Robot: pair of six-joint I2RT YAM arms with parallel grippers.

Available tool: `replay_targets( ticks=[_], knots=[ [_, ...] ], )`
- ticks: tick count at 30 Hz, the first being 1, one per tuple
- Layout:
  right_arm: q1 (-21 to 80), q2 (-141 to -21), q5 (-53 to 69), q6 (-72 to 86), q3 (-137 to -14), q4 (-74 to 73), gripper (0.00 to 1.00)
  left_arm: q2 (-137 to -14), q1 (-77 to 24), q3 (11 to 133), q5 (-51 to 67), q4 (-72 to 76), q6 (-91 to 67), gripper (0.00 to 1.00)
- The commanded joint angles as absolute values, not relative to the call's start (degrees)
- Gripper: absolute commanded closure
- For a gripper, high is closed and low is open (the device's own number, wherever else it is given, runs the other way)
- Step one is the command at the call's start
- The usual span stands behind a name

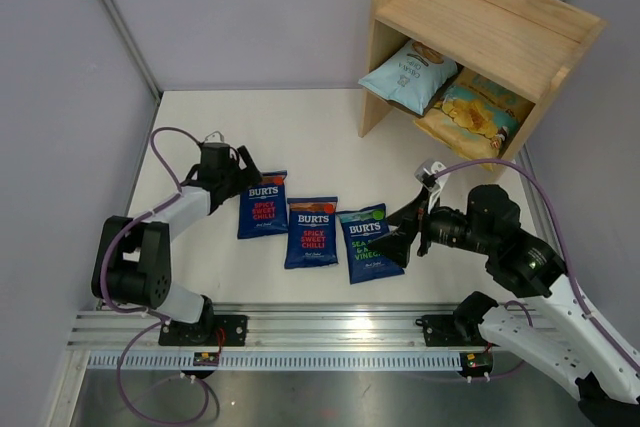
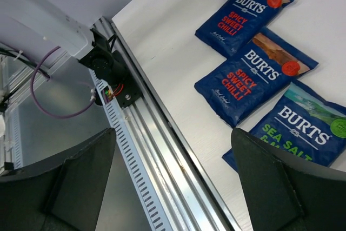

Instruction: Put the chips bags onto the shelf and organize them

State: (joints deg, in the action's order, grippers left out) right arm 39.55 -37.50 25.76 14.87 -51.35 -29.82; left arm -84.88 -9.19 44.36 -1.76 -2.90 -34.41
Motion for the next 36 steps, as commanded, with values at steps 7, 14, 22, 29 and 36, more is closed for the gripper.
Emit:
replay_targets(
  ticks=[7, 14, 22, 29, 36],
  knots=[
    [39.55, -39.2, 32.96, 16.08, -50.8, -25.23, 0.07, -93.42, -6.68, 46.93, 2.55, -1.22, -28.83, 0.18],
    [39.46, -41.75, 33.75, 18.28, -50.28, -21.98, 0.09, -94.04, -6.5, 46.76, 4.57, -0.53, -28.74, 0.58],
    [39.55, -42.8, 30.25, 19.33, -49.75, -20.74, 0.06, -93.08, -6.33, 45.79, 5.01, -0.26, -29.53, 0.9],
    [39.55, -44.12, 16.27, 29.32, -46.5, -13.82, 0.01, -83.53, -6.42, 41.24, 7.99, 5.7, -34.71, 1.0],
    [39.55, -48.42, 18.46, 37.17, -37.88, 7.38, 0.01, -69.46, -10.53, 38.93, 6.95, 8.18, -40.69, 1.0]
  ],
)
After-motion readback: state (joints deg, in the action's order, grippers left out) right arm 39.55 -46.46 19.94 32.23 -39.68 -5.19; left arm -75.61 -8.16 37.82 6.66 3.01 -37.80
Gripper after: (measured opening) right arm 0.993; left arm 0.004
